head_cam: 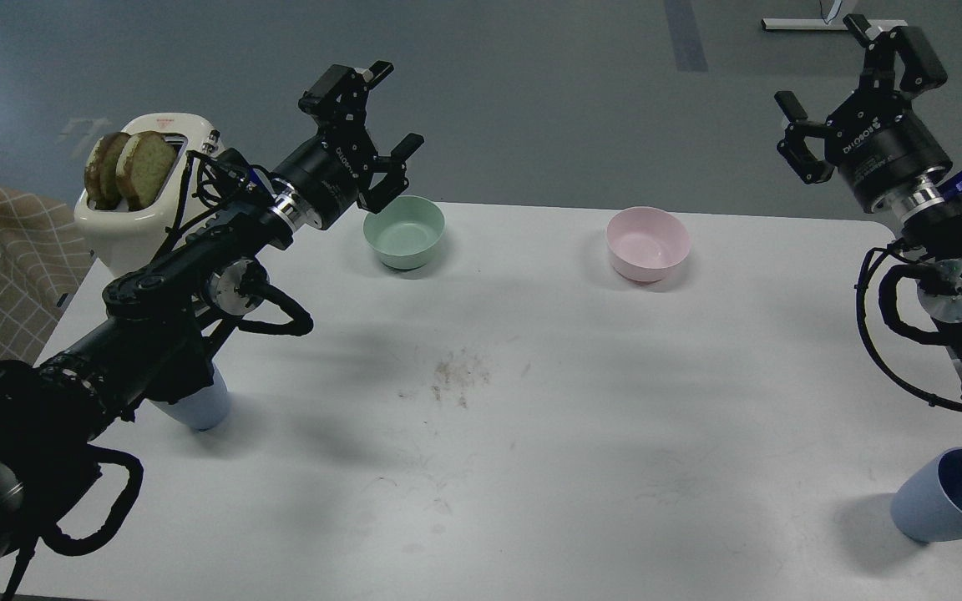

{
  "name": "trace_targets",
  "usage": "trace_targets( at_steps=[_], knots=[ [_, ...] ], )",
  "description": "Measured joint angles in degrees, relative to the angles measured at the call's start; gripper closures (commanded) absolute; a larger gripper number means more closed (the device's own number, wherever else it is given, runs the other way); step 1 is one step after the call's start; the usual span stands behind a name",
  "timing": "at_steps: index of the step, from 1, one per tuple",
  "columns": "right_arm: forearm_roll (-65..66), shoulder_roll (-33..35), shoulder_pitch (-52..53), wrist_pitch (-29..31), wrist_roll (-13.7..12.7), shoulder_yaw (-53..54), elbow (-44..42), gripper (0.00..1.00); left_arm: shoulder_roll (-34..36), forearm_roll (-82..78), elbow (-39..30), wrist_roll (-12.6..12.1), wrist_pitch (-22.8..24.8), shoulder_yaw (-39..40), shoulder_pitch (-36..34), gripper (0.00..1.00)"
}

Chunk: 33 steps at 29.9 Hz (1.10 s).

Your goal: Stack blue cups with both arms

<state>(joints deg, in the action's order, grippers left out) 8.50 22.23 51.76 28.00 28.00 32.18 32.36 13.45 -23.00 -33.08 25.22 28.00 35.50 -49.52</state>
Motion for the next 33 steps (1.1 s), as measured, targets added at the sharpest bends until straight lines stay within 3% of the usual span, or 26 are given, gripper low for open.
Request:
trace_targets(
  at_steps=[29, 33],
  knots=[
    [0.0, -2.2, -0.3, 0.0, 0.0, 0.4, -1.3, 0.00, 0.4, 3.7, 0.9, 0.7, 0.0, 1.1, -0.1, 0.02],
    [0.2, -1.4, -0.7, 0.0, 0.0, 0.3, -1.5, 0.00, 0.8, 3.7, 0.8, 1.9, 0.0, 1.0, -0.1, 0.02]
  ],
)
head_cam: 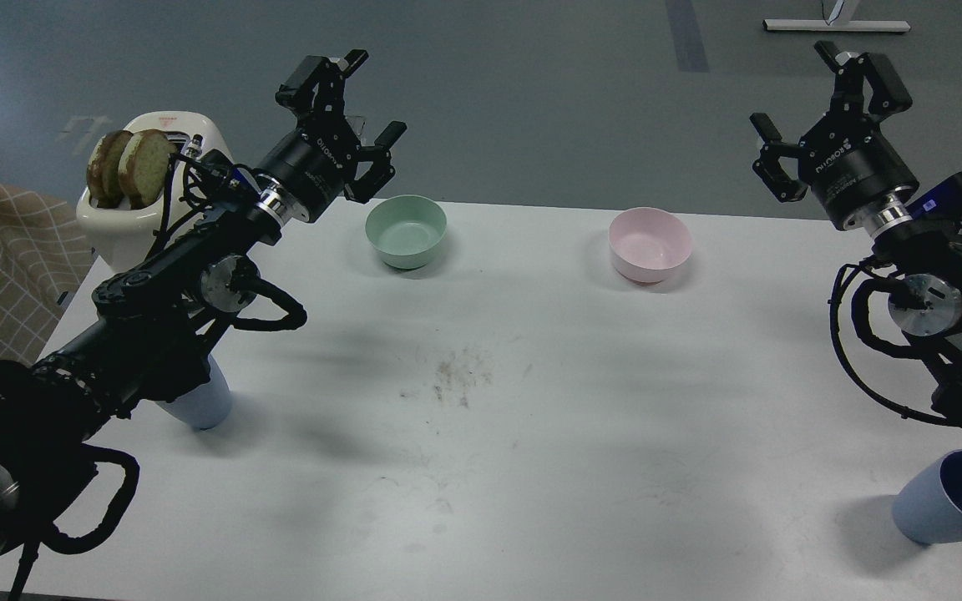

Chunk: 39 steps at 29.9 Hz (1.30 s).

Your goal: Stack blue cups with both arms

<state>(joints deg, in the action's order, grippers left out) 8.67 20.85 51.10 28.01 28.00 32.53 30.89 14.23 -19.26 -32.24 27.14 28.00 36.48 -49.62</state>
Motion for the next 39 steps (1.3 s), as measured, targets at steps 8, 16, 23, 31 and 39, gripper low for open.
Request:
trace_targets(
  at_steps=[8, 16, 23, 31, 39],
  knots=[
    [0.2, 0.2, -0.1, 0.0, 0.0, 0.0, -0.6, 0.00, -0.2, -0.2, -0.2, 0.8, 0.0, -0.3, 0.1, 0.02],
    [0.2, 0.9, -0.1, 0.0, 0.0, 0.0, -0.4, 0.00, -0.3, -0.2, -0.6, 0.9, 0.0, -0.4, 0.1, 0.02],
    [0.2, 1.0, 0.0, 0.0, 0.0, 0.0, -0.4, 0.00, -0.3, -0.2, -0.6, 0.9, 0.0, -0.5, 0.0, 0.02],
    [0.2, 0.9, 0.0, 0.0, 0.0, 0.0, -0.4, 0.00, -0.8, -0.5, -0.6, 0.9, 0.0, -0.7, -0.2, 0.02],
    [0.1, 1.1, 0.0, 0.0, 0.0, 0.0, -0.2, 0.00, -0.9, -0.7, -0.6, 0.9, 0.0, -0.7, -0.6, 0.02]
  ],
)
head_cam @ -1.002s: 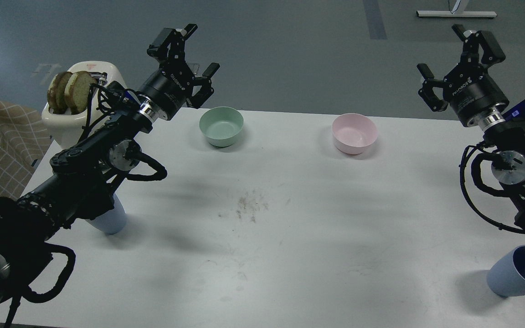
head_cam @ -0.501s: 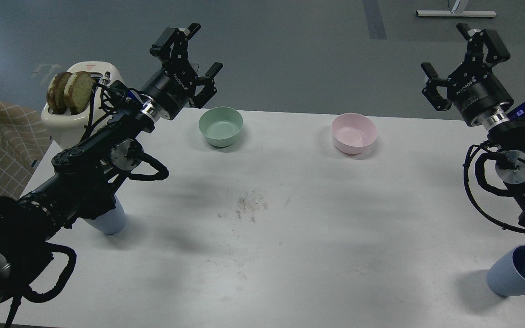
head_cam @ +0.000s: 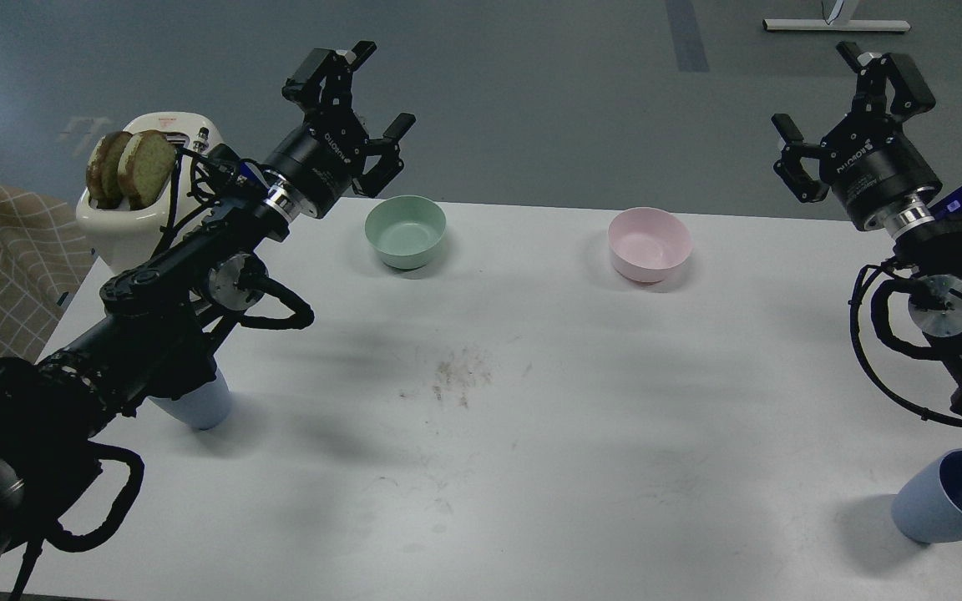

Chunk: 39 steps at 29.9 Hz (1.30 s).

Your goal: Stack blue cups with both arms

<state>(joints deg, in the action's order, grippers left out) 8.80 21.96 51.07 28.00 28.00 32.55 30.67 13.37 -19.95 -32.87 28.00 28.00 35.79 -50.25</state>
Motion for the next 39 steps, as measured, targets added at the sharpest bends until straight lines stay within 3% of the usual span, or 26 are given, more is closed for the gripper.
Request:
trace_targets(
  at_steps=[17, 24, 30, 39],
  knots=[
    [0.0, 0.4, 0.1, 0.0, 0.0, 0.0, 0.5, 0.00, -0.1, 0.1, -0.3, 0.0, 0.0, 0.1, 0.0, 0.02],
    [0.0, 1.2, 0.1, 0.0, 0.0, 0.1, 0.6, 0.00, 1.9, -0.8, -3.4, 0.0, 0.0, -0.3, 0.0, 0.02],
    [0.0, 2.3, 0.0, 0.0, 0.0, 0.0, 0.6, 0.00, 11.4, -9.4, -12.6, 0.0, 0.0, -2.5, -0.2, 0.02],
    [0.0, 2.2, -0.1, 0.0, 0.0, 0.0, 0.7, 0.00, 38.7, -28.5, -34.1, 0.0, 0.0, -3.0, 1.7, 0.02]
  ],
)
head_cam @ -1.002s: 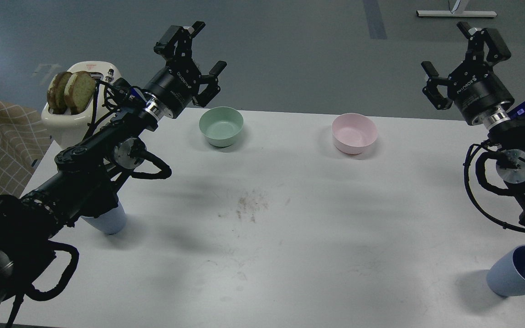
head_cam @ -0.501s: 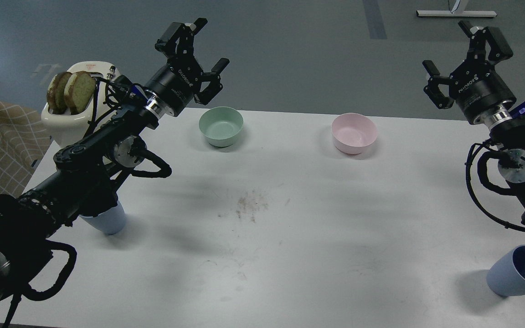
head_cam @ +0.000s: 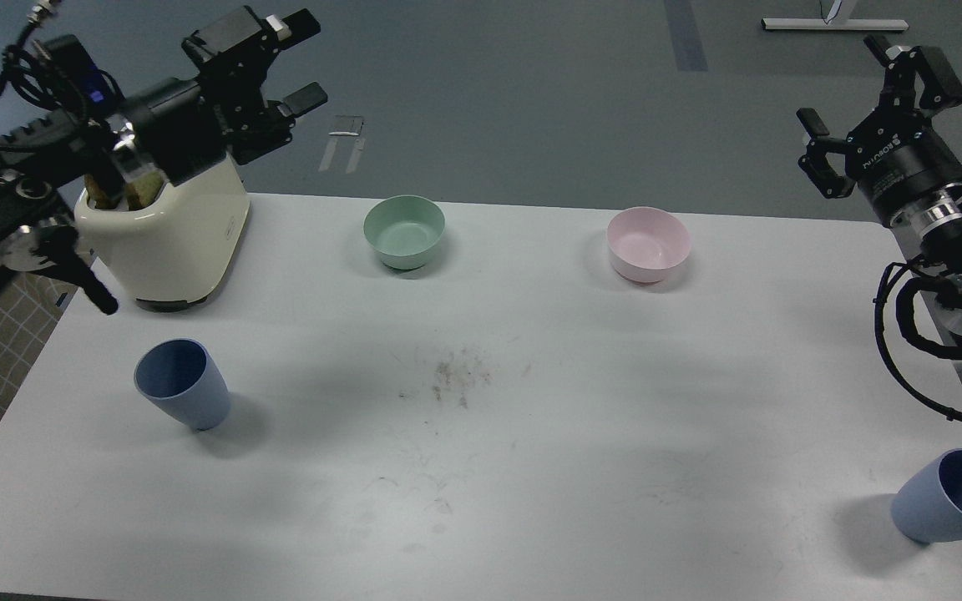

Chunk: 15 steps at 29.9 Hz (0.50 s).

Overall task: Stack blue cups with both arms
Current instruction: 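Lower the left gripper toward the blue cup nearest the left arm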

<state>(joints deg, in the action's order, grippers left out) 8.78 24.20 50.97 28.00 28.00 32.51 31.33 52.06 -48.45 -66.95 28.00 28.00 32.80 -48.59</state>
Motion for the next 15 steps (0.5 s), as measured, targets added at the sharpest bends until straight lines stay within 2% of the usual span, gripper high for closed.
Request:
trace_targets(
  at_steps=[6, 11, 15],
  knots=[
    [0.0, 0.1, 0.0, 0.0, 0.0, 0.0, 0.1, 0.00, 15.0, -18.9, -11.6, 0.0, 0.0, -0.1, 2.9, 0.02],
    [0.0, 0.3, -0.1, 0.0, 0.0, 0.0, 0.3, 0.00, 21.4, -29.9, -15.8, 0.0, 0.0, -0.4, 6.1, 0.02],
    [0.0, 0.3, -0.2, 0.0, 0.0, 0.0, 0.6, 0.00, 23.4, -35.8, -16.5, 0.0, 0.0, -1.8, 7.6, 0.02]
  ],
)
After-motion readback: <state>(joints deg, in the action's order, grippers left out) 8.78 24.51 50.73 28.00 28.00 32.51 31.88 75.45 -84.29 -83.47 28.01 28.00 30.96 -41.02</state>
